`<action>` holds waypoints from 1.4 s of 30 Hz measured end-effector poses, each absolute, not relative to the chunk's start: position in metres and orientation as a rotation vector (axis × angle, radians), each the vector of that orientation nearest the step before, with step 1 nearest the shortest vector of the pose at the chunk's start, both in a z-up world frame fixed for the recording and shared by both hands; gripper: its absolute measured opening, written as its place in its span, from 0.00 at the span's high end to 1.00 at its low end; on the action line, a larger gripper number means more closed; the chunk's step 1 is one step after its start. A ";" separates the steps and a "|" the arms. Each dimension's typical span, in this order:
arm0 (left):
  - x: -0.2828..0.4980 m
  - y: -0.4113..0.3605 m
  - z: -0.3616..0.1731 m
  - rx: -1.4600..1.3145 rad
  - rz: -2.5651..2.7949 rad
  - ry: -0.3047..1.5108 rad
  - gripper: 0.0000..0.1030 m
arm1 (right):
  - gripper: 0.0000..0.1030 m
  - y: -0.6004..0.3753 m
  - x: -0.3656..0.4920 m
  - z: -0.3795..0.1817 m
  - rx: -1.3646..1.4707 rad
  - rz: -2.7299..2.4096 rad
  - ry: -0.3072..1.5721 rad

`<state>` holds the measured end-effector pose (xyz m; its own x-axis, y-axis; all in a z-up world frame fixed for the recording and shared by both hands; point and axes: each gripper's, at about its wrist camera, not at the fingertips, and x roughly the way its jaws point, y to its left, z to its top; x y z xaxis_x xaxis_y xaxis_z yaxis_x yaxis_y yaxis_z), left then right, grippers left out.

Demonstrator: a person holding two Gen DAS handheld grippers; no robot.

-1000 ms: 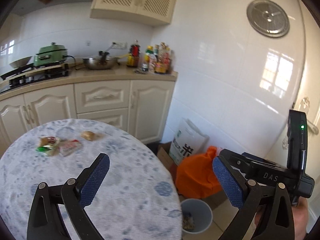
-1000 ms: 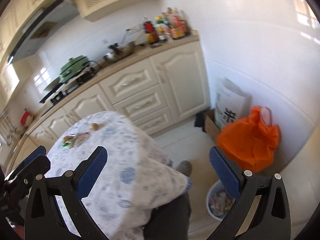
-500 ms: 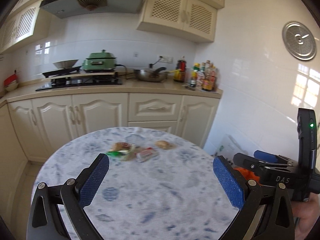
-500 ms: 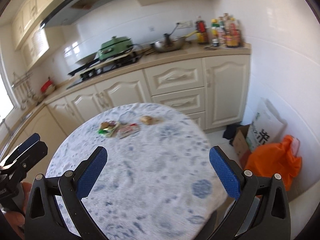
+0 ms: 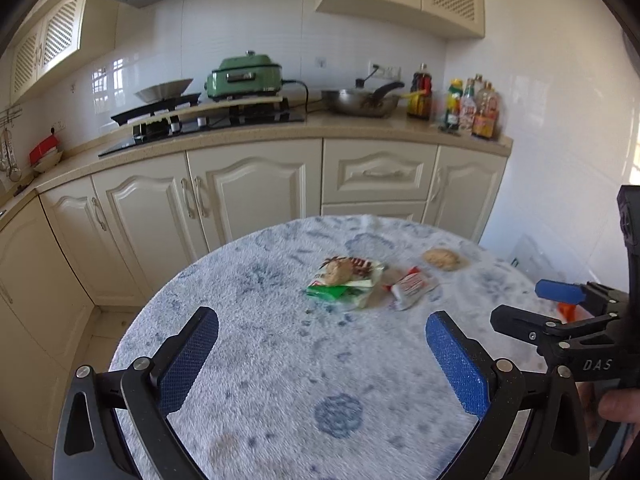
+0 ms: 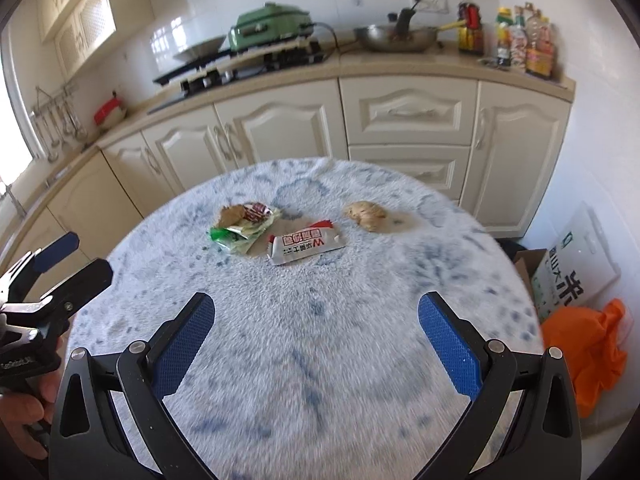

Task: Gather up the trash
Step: 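Grasp the green-and-white rice packet with left tool while right tool grasps the ginger root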

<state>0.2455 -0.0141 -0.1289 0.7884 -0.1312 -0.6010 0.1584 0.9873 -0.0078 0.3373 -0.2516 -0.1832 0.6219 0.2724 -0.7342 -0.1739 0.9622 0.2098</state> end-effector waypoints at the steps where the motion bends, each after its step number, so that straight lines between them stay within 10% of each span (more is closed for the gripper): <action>1: 0.261 -0.011 -0.134 0.043 -0.154 0.658 0.01 | 0.00 -0.250 0.343 -0.187 0.123 0.260 0.873; 13: 0.329 0.043 -0.183 -0.021 -0.028 0.697 0.01 | 0.02 -0.167 0.426 -0.212 0.015 0.426 0.903; 24: 0.350 0.065 -0.206 -0.120 -0.031 0.730 0.01 | 0.64 -0.114 0.451 -0.232 -0.086 0.421 0.903; 42: 0.388 -0.018 -0.199 0.082 -0.162 0.749 0.01 | 0.65 -0.212 0.419 -0.221 0.077 0.356 0.888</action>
